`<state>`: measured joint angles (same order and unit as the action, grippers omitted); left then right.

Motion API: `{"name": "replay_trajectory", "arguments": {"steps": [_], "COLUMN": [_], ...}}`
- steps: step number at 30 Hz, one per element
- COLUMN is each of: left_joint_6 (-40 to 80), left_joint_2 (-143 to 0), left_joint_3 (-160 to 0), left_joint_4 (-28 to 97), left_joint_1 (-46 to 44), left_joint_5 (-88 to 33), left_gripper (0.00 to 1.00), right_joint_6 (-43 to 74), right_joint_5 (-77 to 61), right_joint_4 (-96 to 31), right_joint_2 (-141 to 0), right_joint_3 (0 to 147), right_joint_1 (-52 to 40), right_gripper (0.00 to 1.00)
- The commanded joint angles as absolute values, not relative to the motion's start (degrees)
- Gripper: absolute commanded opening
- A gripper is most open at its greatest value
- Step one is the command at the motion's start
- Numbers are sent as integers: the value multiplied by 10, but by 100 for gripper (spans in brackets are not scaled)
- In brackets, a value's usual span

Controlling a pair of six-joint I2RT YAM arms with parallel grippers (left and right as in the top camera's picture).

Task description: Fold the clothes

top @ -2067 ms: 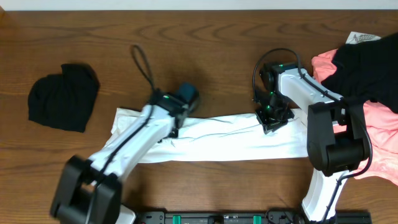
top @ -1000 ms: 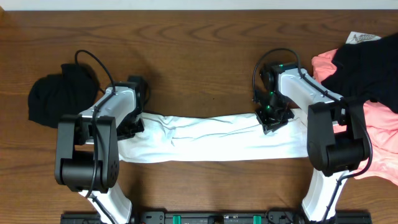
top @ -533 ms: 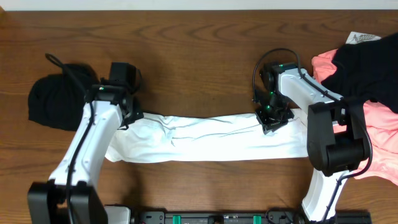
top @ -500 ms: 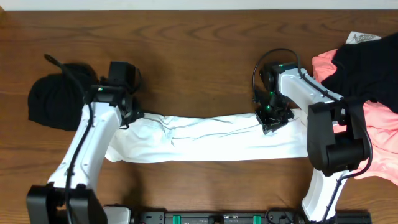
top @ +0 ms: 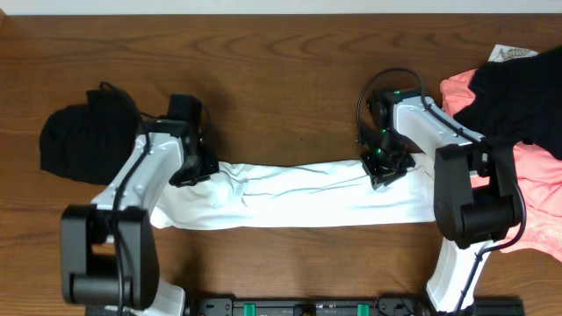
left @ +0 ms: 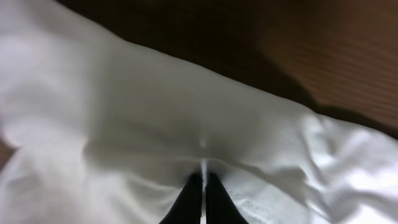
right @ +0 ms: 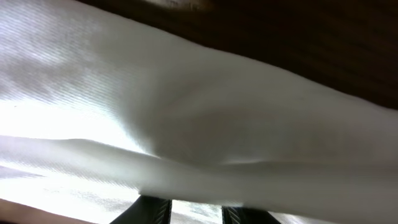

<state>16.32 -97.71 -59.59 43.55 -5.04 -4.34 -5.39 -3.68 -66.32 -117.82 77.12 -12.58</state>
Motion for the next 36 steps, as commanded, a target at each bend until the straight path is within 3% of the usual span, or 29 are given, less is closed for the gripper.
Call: {"name": "replay_trajectory", "arguments": {"steps": [1,17,36], "left_joint_6": [150,151,150], "left_joint_2": [-1022,-1087,-1087], "left_joint_3": [-591,-589,-589], "left_joint_4": [436,447,446], "left_joint_1": [-50,34,35], "left_joint_5": [-17,11,-10], "left_gripper": [6,6,6], "right_joint_6": [-52,-52,-61], "right_joint_5": [-28,-28,-73], "right_joint_4": [-658,-655,-693], "right_joint_2": [-1180,-1180,-1167], "right_joint_3": [763,763,818], "right_joint_1": [-114,-43,-28], "right_gripper": [26,29,27]}}
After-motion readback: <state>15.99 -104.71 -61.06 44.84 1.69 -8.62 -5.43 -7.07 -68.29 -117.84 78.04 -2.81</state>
